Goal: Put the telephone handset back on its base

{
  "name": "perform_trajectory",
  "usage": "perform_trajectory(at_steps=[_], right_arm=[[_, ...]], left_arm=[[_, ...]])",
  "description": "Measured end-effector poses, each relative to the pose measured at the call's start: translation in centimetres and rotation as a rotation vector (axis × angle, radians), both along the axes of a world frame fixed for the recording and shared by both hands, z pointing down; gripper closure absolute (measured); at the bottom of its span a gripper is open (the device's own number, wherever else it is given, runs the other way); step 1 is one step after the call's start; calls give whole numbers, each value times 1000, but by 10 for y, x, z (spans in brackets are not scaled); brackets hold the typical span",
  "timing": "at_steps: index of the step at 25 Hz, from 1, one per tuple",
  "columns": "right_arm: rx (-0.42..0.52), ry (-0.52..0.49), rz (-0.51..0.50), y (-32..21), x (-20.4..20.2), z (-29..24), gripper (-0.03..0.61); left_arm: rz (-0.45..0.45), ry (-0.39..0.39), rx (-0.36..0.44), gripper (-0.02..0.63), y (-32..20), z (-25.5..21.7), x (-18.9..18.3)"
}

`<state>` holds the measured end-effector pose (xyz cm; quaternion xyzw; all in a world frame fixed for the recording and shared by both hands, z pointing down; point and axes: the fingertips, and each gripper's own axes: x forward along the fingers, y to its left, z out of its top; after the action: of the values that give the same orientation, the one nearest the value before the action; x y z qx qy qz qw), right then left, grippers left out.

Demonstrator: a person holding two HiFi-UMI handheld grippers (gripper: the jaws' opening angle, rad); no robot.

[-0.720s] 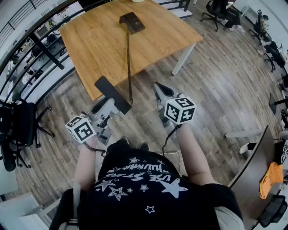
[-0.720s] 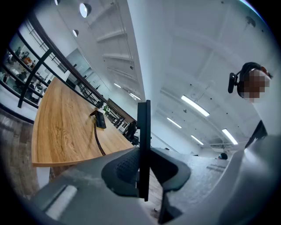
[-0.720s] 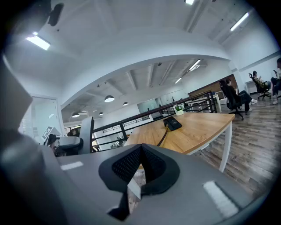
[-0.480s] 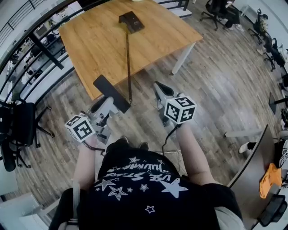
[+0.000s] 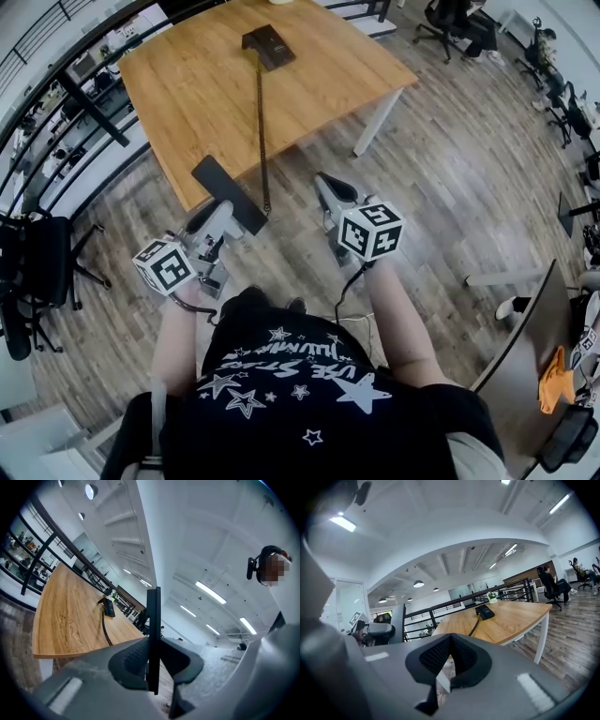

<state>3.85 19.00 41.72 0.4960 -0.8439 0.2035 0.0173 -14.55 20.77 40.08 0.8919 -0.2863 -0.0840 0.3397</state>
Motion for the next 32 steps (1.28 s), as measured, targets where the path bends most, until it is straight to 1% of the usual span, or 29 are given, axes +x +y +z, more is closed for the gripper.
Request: perform_trajectory(at_steps=[4, 8, 12, 15, 18, 22, 26, 32], right_arm=[[3, -32, -20, 4, 4, 1, 580], [-21, -59, 6, 6, 15, 10, 580], [-48, -51, 32, -7, 25, 23, 580], [-54, -47, 25, -23, 27, 25, 580], [-63, -21, 28, -53, 32, 27, 580], [-74, -7, 51, -107, 50, 26, 580], [-86, -1, 66, -162, 57, 25, 580], [-93, 7, 78, -219, 63, 19, 580]], left_arm=[[-10, 3, -3, 538, -1, 0, 4], [-5, 12, -21, 538, -4, 5, 8], [28, 22, -37, 538, -21, 13, 16], [61, 51, -42, 537, -42, 17, 22], [71, 72, -47, 538, -78, 19, 26], [93, 87, -58, 538, -132, 23, 40], [116, 99, -58, 538, -184, 22, 47], [129, 126, -68, 538, -242, 20, 55]])
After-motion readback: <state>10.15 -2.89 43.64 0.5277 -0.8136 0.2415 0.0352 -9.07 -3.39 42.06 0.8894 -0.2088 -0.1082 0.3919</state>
